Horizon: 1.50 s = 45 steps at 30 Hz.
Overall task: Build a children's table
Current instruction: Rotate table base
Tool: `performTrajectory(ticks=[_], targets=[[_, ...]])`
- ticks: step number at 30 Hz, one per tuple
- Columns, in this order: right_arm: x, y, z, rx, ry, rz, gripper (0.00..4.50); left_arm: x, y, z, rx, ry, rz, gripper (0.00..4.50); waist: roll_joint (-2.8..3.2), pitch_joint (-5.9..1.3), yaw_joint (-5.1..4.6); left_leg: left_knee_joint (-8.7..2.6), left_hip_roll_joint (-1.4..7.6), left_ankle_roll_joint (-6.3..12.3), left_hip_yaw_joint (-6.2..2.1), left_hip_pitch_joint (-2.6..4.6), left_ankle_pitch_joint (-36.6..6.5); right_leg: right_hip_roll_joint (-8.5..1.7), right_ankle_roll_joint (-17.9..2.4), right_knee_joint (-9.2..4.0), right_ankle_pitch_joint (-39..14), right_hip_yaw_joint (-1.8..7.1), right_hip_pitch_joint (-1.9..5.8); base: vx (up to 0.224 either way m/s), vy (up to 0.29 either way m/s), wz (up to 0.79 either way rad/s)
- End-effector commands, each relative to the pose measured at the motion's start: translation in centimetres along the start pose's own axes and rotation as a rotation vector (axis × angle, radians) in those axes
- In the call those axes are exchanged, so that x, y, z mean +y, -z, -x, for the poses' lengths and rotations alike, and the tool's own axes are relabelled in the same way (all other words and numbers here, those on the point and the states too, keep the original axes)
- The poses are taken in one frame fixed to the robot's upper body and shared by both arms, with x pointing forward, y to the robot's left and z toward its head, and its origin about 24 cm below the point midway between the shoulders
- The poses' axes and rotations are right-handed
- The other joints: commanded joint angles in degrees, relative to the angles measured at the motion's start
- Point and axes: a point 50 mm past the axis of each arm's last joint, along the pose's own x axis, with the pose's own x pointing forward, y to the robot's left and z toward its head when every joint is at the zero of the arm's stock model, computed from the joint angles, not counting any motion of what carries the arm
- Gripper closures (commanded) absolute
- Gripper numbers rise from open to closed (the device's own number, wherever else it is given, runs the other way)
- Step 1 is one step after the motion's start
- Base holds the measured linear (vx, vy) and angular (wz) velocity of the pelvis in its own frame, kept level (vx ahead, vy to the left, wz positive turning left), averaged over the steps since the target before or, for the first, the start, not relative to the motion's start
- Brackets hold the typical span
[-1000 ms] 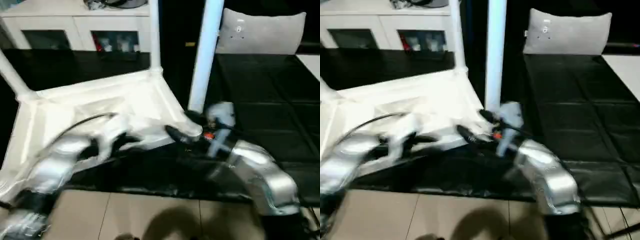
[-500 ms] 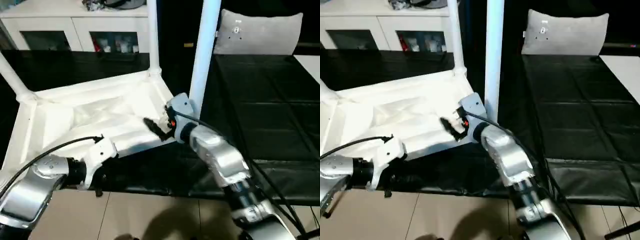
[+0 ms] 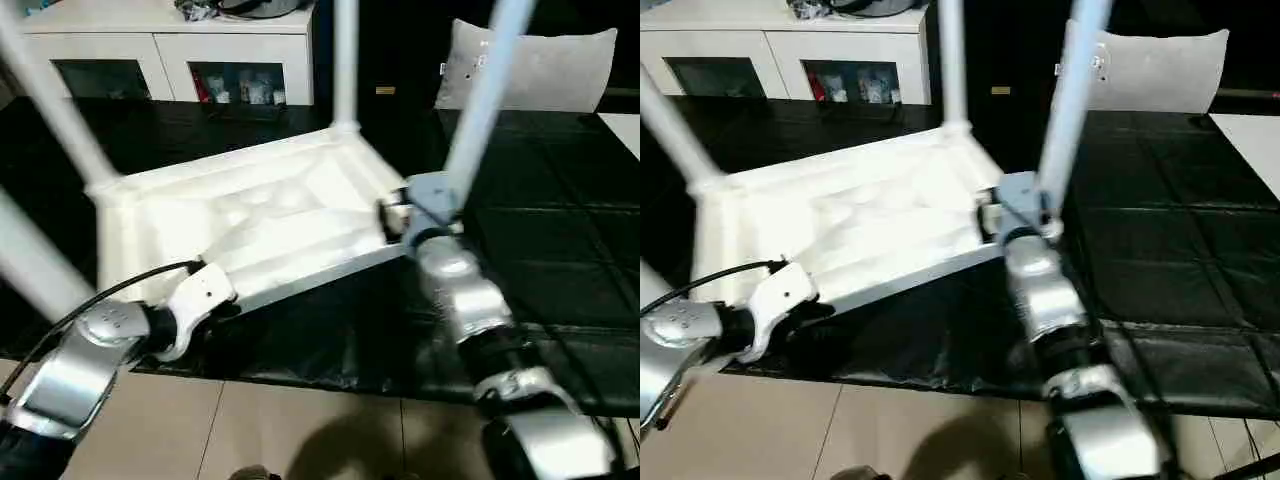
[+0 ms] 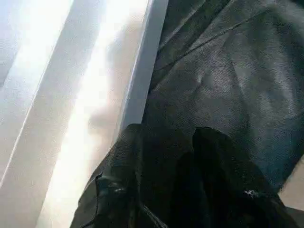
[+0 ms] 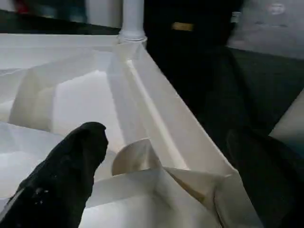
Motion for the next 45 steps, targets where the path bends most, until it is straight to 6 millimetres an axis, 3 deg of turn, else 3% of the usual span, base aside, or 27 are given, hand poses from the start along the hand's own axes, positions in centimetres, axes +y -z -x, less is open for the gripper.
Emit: performTrajectory(ticks=[1,7,12,14,18,21,25,27,29,30,31,32,33,34,37,39,40,41,45], targets=[[-3.4,-0.1,-0.3,-0.009,0.136,-0.017,0.00,1.2,0.0,0.4,0.014,-0.084,-0.021,2.60,0.57,-3.96,-0.80,-4.40,1.03,-2.38,-0.35,0.66,-14.9,-2.06,-9.6,-3.30,-11.8,2.35,2.94,0.000,0.000,0.00],[-8.1,0.0,-0.2,-0.011,0.267,0.016,0.00,1.6,-0.4,-0.2,-0.046,-0.165,-0.018,2.60,0.35,-4.08,-0.69,-3.94,0.90,-1.52,-0.19,0.53,-14.2,-1.96,-9.7,-3.38,-12.6,2.16,3.03,0.000,0.000,0.00],[-9.5,0.1,0.1,-0.020,0.291,0.021,0.00,1.3,-0.8,-0.8,-0.121,-0.192,0.031,2.60,0.11,-4.10,-1.00,-3.61,0.68,-0.26,-0.01,0.12,-13.1,-1.86,-10.1,-3.48,-12.4,1.92,3.29,0.000,0.000,0.00],[-9.7,0.4,0.3,-0.029,0.265,0.015,0.00,0.8,-1.3,-1.2,-0.239,-0.206,0.117,2.60,0.23,-4.02,-1.08,-3.58,0.65,0.00,-0.03,0.12,-13.9,-1.94,-10.0,-3.68,-14.1,1.79,3.26,0.000,0.000,0.00],[-8.9,0.3,0.9,-0.086,0.133,-0.014,0.00,0.1,-0.6,-0.9,-0.318,-0.194,0.205,2.41,-0.10,-3.89,-2.11,-3.81,0.76,1.34,-0.29,-0.40,-15.5,-1.83,-8.9,-4.16,-18.2,1.49,3.35,0.000,0.000,0.00],[-7.2,0.6,2.1,-0.126,-0.104,-0.038,0.00,-0.1,1.3,0.3,-0.337,-0.195,0.199,2.21,-0.43,-3.65,-2.28,-3.91,0.96,2.85,-0.33,-0.61,-16.1,-1.96,-7.9,-4.68,-19.9,1.60,3.37,0.000,0.000,0.00],[-6.0,1.3,3.5,-0.144,-0.221,-0.053,0.00,-0.3,3.4,1.8,-0.378,-0.177,0.249,1.84,-0.07,-3.47,-2.55,-4.14,1.33,2.90,-0.32,-0.17,-17.6,-1.89,-8.4,-4.89,-22.5,1.81,2.75,0.000,0.000,0.00],[-5.4,1.7,4.2,-0.143,-0.289,-0.046,0.00,-0.2,4.3,2.5,-0.370,-0.188,0.254,1.68,-0.08,-3.42,-2.56,-4.20,1.31,2.55,-0.35,0.32,-19.6,-1.75,-7.7,-5.23,-25.2,1.75,2.40,0.000,0.000,0.00],[-4.9,2.1,5.0,-0.141,-0.328,-0.025,0.00,0.0,4.8,3.1,-0.374,-0.197,0.270,1.49,0.10,-3.04,-2.47,-4.61,1.51,2.18,-0.48,0.33,-21.1,-1.70,-7.1,-5.33,-26.2,1.90,2.22,0.000,0.000,0.00],[-4.8,2.3,5.3,-0.146,-0.326,-0.008,0.00,0.3,4.9,3.4,-0.380,-0.223,0.265,1.45,-0.60,-3.08,-2.50,-4.61,1.54,2.09,-0.45,0.37,-21.4,-1.71,-6.7,-5.44,-26.9,1.86,2.21,0.000,0.000,0.00],[-4.6,2.9,5.9,-0.117,-0.305,0.015,0.00,1.0,5.0,4.0,-0.397,-0.272,0.268,1.45,-0.26,-3.17,-2.12,-4.54,1.44,1.78,-0.47,0.65,-21.2,-1.85,-6.3,-5.45,-27.5,2.03,2.03,0.000,0.000,0.00],[-4.5,2.9,5.9,-0.112,-0.309,0.016,0.00,1.0,5.0,4.1,-0.398,-0.275,0.268,1.43,-0.21,-3.03,-2.02,-4.66,1.46,1.52,-0.49,0.59,-21.3,-1.82,-6.1,-5.49,-27.9,2.05,1.97,0.000,0.000,0.00],[-4.2,3.5,6.3,-0.061,-0.344,0.022,0.00,1.5,5.0,4.4,-0.404,-0.303,0.263,1.35,-0.64,-2.99,-2.01,-4.70,1.44,1.51,-0.52,0.50,-21.5,-1.81,-5.9,-5.57,-28.5,1.99,2.05,0.000,0.000,0.00],[-3.5,4.2,7.1,0.007,-0.421,0.013,0.00,2.1,5.0,4.8,-0.412,-0.328,0.254,1.11,-0.64,-2.95,-1.68,-4.73,1.37,1.42,-0.58,0.65,-21.7,-1.79,-4.9,-5.65,-29.5,2.08,2.02,0.000,0.000,0.00],[-2.7,5.0,7.9,0.075,-0.491,-0.009,0.00,3.0,4.2,5.0,-0.442,-0.349,0.257,1.05,-0.47,-3.02,-1.54,-4.86,1.48,1.12,-0.80,0.58,-22.0,-1.98,-4.3,-5.59,-29.6,2.12,2.05,0.000,0.000,0.00],[-2.3,5.7,7.9,0.129,-0.482,0.009,0.00,3.6,3.1,4.6,-0.494,-0.335,0.267,0.84,-0.51,-3.01,-1.44,-4.89,1.50,0.66,-0.77,0.72,-22.0,-2.00,-4.4,-5.72,-29.5,2.16,1.86,0.000,0.000,0.00],[-2.2,6.1,7.8,0.164,-0.468,0.021,0.00,3.8,2.6,4.3,-0.508,-0.325,0.267,0.72,-0.62,-3.10,-1.46,-4.91,1.48,0.25,-0.87,0.46,-21.2,-2.17,-5.2,-5.39,-28.2,2.18,2.15,0.000,0.000,0.00],[-2.2,6.4,7.6,0.187,-0.442,0.025,0.00,4.2,2.3,4.0,-0.520,-0.334,0.259,0.66,-0.93,-3.04,-1.49,-4.94,1.51,0.20,-0.83,0.43,-21.1,-2.16,-5.2,-5.43,-28.1,2.19,2.10,0.000,0.000,0.00],[-2.0,6.8,7.1,0.237,-0.402,0.011,0.00,5.1,1.0,3.0,-0.567,-0.318,0.260,0.36,-0.91,-3.32,-1.47,-4.71,1.25,-0.17,-0.72,0.35,-18.7,-2.32,-5.2,-5.28,-26.8,2.31,2.31,0.000,0.000,0.00]])
